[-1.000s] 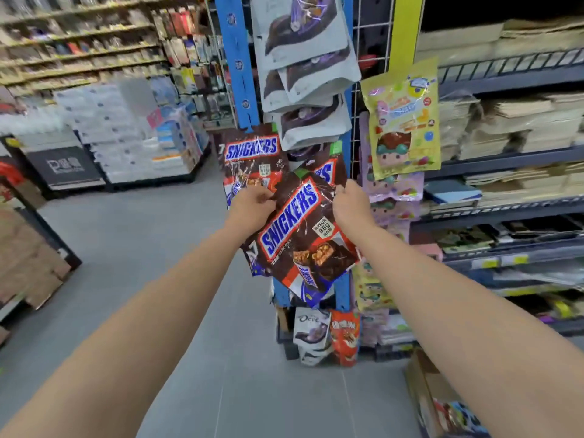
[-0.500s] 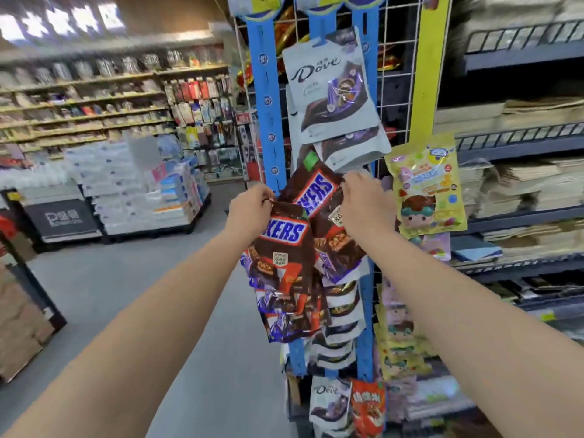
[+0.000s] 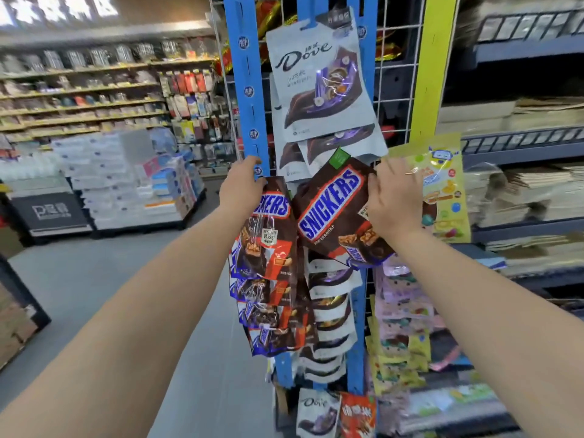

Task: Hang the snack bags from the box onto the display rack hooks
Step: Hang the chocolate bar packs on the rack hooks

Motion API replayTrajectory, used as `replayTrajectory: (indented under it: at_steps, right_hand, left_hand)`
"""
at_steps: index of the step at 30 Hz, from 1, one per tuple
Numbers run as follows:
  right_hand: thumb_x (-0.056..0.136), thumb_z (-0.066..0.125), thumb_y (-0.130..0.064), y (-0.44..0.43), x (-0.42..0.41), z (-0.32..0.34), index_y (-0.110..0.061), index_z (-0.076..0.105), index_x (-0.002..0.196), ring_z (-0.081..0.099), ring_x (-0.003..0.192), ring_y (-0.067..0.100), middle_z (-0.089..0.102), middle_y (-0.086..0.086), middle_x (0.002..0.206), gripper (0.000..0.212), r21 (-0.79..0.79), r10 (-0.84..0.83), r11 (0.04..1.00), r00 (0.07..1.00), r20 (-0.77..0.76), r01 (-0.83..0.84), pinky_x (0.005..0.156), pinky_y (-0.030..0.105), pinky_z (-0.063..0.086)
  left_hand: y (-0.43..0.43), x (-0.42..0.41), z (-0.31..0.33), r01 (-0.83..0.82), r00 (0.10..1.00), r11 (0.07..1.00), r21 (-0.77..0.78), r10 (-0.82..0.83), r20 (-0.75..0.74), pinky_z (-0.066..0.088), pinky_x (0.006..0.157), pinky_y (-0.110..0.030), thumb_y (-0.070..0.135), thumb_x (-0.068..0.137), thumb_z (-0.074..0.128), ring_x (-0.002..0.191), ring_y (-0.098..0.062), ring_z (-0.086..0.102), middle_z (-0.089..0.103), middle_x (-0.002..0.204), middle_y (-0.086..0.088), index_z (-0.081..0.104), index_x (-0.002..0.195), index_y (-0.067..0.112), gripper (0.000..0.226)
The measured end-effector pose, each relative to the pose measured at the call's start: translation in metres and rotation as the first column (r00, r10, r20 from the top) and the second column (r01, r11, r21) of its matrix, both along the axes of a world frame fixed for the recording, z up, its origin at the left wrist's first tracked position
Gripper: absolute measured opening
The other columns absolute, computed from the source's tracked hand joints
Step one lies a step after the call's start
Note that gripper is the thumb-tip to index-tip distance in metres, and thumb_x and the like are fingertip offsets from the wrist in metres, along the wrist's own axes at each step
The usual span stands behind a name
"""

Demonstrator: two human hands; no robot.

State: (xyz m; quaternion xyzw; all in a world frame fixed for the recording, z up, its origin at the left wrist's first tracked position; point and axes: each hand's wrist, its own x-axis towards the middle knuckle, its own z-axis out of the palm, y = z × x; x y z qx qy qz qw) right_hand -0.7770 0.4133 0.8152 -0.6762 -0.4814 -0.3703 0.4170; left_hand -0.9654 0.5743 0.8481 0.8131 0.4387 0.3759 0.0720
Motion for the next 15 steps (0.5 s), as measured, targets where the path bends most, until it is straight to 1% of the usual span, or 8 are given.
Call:
replayTrajectory:
  at_steps: [3, 5, 7, 8, 9, 11, 13, 15]
  right_hand:
    - [0.092, 0.034, -0.021, 0.004, 0.005, -0.004, -0.003, 0.055, 0.081, 0.052, 0.078, 0.031, 0.058, 0.016, 0.086, 0.03, 0.019, 0.012, 1.0, 1.0, -0.02, -0.012, 0.075, 0.036, 0.026]
    - [0.091, 0.034, -0.021, 0.006, 0.007, -0.001, -0.002, 0.055, 0.079, 0.053, 0.075, 0.032, 0.058, 0.017, 0.083, 0.031, 0.029, 0.012, 1.0, 0.999, -0.039, -0.011, 0.073, 0.036, 0.029]
    - [0.091, 0.033, -0.022, 0.005, 0.006, 0.006, 0.0, 0.054, 0.077, 0.052, 0.072, 0.033, 0.057, 0.018, 0.083, 0.033, 0.036, 0.034, 0.999, 0.997, -0.069, -0.031, 0.071, 0.037, 0.034]
    - [0.091, 0.033, -0.022, 0.006, 0.006, 0.01, 0.0, 0.053, 0.077, 0.051, 0.072, 0.033, 0.056, 0.019, 0.083, 0.033, 0.045, 0.05, 0.998, 0.995, -0.083, -0.046, 0.07, 0.037, 0.034]
    - [0.091, 0.033, -0.022, 0.006, 0.006, 0.014, 0.0, 0.052, 0.076, 0.051, 0.071, 0.033, 0.055, 0.019, 0.082, 0.033, 0.062, 0.069, 0.996, 0.993, -0.092, -0.064, 0.068, 0.035, 0.031]
    - [0.091, 0.033, -0.022, 0.007, 0.004, 0.023, 0.0, 0.051, 0.076, 0.049, 0.068, 0.031, 0.053, 0.018, 0.081, 0.033, 0.114, 0.114, 0.988, 0.989, -0.095, -0.103, 0.065, 0.032, 0.025]
    - [0.092, 0.034, -0.021, 0.008, -0.002, 0.03, 0.001, 0.05, 0.075, 0.047, 0.067, 0.03, 0.052, 0.017, 0.08, 0.032, 0.158, 0.17, 0.975, 0.982, -0.078, -0.156, 0.063, 0.031, 0.028]
    - [0.092, 0.035, -0.02, 0.011, -0.011, 0.033, 0.0, 0.051, 0.076, 0.048, 0.067, 0.03, 0.053, 0.016, 0.08, 0.03, 0.177, 0.21, 0.964, 0.977, -0.04, -0.2, 0.061, 0.033, 0.032]
  left_hand:
    - [0.011, 0.006, -0.002, -0.034, 0.999, 0.999, -0.029, 0.034, 0.009, 0.047, 0.088, -0.043, 0.015, 0.093, 0.054, 0.109, -0.032, 0.055, 0.054, 0.126, -0.014, 0.049, 0.126, 0.01, 0.034]
    - [0.02, 0.007, -0.001, -0.055, 0.998, 0.997, -0.055, 0.055, 0.008, 0.049, 0.087, -0.043, 0.015, 0.093, 0.054, 0.107, -0.033, 0.056, 0.058, 0.123, -0.015, 0.055, 0.12, 0.009, 0.028]
    - [0.025, 0.005, 0.001, -0.065, 0.998, 0.995, -0.073, 0.064, -0.014, 0.049, 0.087, -0.042, 0.015, 0.093, 0.053, 0.107, -0.033, 0.058, 0.061, 0.121, -0.014, 0.06, 0.117, 0.01, 0.026]
    - [0.027, 0.005, 0.002, -0.065, 0.998, 0.995, -0.071, 0.065, -0.01, 0.049, 0.087, -0.042, 0.015, 0.093, 0.052, 0.107, -0.032, 0.058, 0.062, 0.121, -0.013, 0.062, 0.116, 0.011, 0.025]
    - [0.03, 0.005, 0.004, -0.069, 0.997, 0.996, -0.055, 0.07, 0.017, 0.049, 0.085, -0.041, 0.015, 0.093, 0.052, 0.106, -0.031, 0.059, 0.063, 0.119, -0.011, 0.062, 0.117, 0.012, 0.025]
    - [0.032, 0.005, 0.01, -0.084, 0.986, 0.996, -0.001, 0.083, 0.147, 0.046, 0.081, -0.038, 0.015, 0.094, 0.049, 0.102, -0.027, 0.059, 0.063, 0.114, -0.007, 0.056, 0.12, 0.015, 0.027]
    - [0.035, 0.005, 0.02, -0.074, 0.964, 0.996, 0.044, 0.061, 0.259, 0.046, 0.08, -0.036, 0.015, 0.094, 0.048, 0.102, -0.023, 0.058, 0.062, 0.113, -0.004, 0.053, 0.123, 0.016, 0.029]
    - [0.039, 0.005, 0.029, -0.027, 0.978, 0.997, 0.067, 0.012, 0.208, 0.045, 0.08, -0.034, 0.014, 0.092, 0.051, 0.102, -0.024, 0.059, 0.064, 0.112, -0.005, 0.057, 0.117, 0.014, 0.025]
